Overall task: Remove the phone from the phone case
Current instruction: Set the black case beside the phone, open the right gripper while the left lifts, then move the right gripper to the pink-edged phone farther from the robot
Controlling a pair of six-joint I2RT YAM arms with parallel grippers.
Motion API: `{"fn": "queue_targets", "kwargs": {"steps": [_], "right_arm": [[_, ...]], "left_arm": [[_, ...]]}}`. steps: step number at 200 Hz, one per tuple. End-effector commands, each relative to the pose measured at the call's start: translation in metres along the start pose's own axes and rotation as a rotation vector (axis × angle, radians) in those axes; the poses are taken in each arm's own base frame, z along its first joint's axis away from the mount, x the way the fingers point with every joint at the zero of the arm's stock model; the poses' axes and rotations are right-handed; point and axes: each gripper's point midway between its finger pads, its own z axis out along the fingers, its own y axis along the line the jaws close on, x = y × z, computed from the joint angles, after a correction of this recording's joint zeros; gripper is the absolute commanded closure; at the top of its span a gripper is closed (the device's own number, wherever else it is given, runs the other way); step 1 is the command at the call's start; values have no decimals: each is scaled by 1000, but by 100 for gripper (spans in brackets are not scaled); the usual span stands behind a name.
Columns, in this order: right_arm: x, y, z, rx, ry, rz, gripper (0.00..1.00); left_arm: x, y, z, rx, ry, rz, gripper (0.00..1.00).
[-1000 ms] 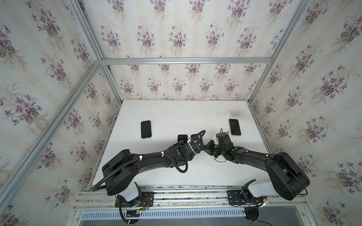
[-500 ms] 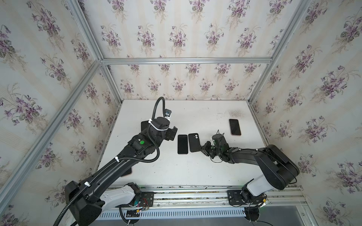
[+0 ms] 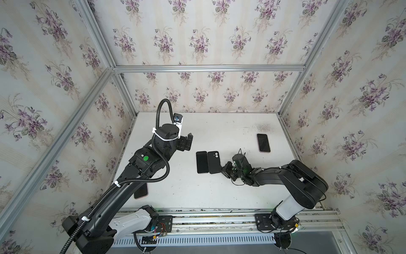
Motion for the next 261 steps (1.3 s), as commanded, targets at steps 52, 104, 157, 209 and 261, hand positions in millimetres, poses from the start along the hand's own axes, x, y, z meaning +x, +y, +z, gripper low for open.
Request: {"fn": "queue_targets", "kwargs": {"steps": [52,104,157,209,261], "right_arm": [[-1,-1,5,14,-19,25,77],[-1,1,-6,58,-19,-6,39],[-8,4,-43,157,-34,-83,1],[-17,18,-97,274,-28,-309,1],[-61,6,-171,452,-154,-460,1]], "left_arm": [[-4,1,1,0,-1,-16,0],[-11,1,-1,5,-14,-18,0],[-14,4,-5,5,-26,-23,0],[-28,2,-11,48,-54,-63,0],[-45,-5,-13,179,-64,-197,0]]}}
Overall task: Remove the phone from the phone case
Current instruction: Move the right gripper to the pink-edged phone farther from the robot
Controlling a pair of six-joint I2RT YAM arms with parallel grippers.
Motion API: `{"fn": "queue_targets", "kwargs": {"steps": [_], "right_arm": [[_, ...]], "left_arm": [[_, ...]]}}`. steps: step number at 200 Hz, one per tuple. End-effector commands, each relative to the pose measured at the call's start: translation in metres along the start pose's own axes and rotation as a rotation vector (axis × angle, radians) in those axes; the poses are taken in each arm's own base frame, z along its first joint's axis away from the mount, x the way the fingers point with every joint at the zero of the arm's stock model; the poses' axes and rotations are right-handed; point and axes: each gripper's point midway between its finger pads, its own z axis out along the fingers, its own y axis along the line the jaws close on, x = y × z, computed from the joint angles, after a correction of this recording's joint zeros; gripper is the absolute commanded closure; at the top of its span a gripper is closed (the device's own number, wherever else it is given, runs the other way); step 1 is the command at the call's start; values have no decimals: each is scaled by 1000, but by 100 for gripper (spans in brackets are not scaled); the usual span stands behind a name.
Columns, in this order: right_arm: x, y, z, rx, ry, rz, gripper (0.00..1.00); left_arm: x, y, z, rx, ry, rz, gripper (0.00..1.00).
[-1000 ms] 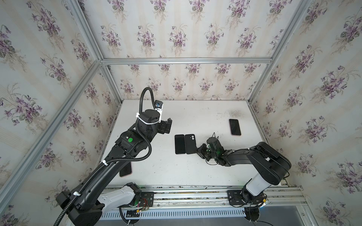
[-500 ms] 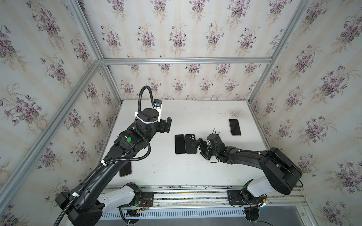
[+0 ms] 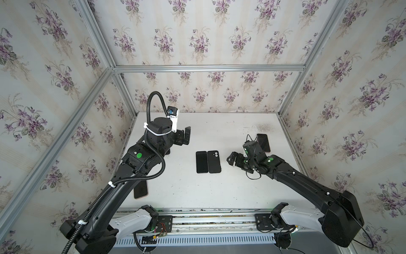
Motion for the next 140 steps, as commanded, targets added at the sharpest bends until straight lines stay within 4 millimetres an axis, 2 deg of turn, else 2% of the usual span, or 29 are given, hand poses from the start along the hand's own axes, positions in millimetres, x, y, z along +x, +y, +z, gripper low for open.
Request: {"fn": "queue_targets", "kwargs": {"steps": [1,38,62,80,84,100,140], "right_arm": [[-6,-41,-25,170,-2,-111,1],[-35,-68,-55,245,-44,-116,1],[-50,-80,-65,286,-35,-139,1],[-60,-87,-67,306,-8,-161,1],[-62,-88,-67,309,-2,-164,1],[-72,-94,-68,328,6,-169,1],[-96,-107,-55,367,39,-198,1]], "left_arm": [[-8,-14,0,109,-5,-95,0],[-7,-37,8,267,50,-174,0],[5,-55,17,353,120,-214,0],[12,-64,18,399,156,-235,0],[21,-66,29,393,193,-243,0],[33,-71,34,415,234,-252,0],[61,-81,43,456,348,-249,0]]}}
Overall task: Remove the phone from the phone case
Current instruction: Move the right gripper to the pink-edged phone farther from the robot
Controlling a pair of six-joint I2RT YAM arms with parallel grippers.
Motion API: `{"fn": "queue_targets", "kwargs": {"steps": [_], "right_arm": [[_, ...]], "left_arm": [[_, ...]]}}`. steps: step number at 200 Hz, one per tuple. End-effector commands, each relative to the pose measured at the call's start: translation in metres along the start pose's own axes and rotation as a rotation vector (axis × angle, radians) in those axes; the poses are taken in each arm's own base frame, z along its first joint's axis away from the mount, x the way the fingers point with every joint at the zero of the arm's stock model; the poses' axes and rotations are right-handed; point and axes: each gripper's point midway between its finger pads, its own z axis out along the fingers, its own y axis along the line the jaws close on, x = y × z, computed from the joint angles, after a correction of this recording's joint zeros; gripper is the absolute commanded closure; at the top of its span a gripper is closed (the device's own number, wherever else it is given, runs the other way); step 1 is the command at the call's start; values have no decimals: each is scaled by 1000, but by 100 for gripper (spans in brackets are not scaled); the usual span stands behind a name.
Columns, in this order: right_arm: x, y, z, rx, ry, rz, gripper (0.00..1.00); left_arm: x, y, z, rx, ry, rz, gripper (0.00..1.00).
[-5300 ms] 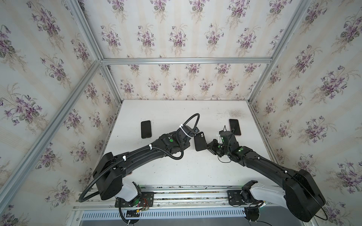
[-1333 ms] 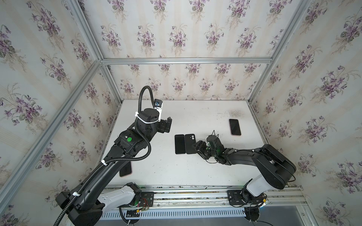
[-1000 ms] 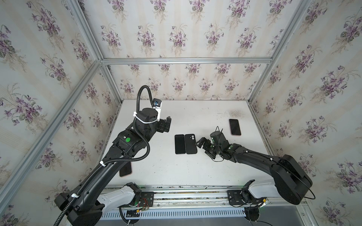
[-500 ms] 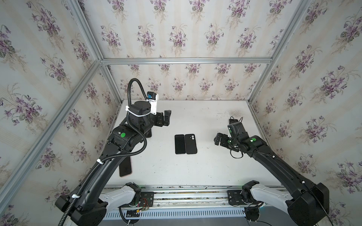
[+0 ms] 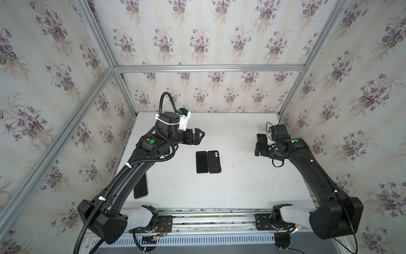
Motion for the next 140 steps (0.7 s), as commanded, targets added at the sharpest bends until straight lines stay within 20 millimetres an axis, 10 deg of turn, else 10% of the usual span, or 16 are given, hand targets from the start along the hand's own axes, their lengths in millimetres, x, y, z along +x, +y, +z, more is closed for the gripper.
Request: {"fn": "queue_targets", "kwargs": {"steps": [1,140], "right_arm": [[-11,-6,5,25,14,-66,1],[-61,-53,99,34,121,-34,1]], "left_arm": [[12,-7,6,53,58,-23,0],[26,7,2,-21,100,-25,0]]}}
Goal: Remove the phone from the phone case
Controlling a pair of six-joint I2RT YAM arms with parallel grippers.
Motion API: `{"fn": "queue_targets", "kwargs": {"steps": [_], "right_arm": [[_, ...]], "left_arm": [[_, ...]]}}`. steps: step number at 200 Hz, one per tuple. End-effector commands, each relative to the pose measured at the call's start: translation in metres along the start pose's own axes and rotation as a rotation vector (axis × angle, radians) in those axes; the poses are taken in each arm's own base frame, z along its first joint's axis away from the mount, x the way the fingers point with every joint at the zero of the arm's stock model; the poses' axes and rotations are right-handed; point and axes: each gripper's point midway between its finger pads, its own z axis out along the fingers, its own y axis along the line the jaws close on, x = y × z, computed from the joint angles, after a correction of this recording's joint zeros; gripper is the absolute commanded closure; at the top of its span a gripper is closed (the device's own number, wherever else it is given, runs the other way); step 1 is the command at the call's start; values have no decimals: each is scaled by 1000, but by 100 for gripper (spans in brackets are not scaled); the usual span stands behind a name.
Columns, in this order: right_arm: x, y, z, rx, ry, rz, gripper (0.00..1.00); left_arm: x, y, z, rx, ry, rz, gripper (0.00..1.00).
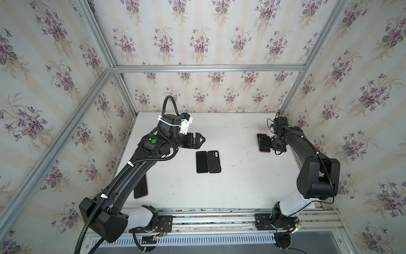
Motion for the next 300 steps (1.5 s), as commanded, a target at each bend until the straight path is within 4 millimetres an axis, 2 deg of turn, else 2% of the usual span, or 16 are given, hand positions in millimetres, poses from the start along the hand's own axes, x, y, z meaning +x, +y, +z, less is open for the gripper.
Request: {"fn": "queue_targets", "kwargs": {"steps": [1,34,136,236,300], "right_arm": [[-13,3,12,-23,-7,-22,1],[-20,-3,36,-4,40,-24,1],[-35,-16,75,16,114,-34,1],[-40,-18,95,6,148,-38,2],[-37,-18,101,5,175,-47,7]], "left_arm": [[2,4,0,-24,7,1,0],[3,6,3,-33,18,-11,0],[3,11,6,-59,28,-44,0],[1,12,10,-63,34,-71,0],[-2,11,11,-63,32,-79,0]]}}
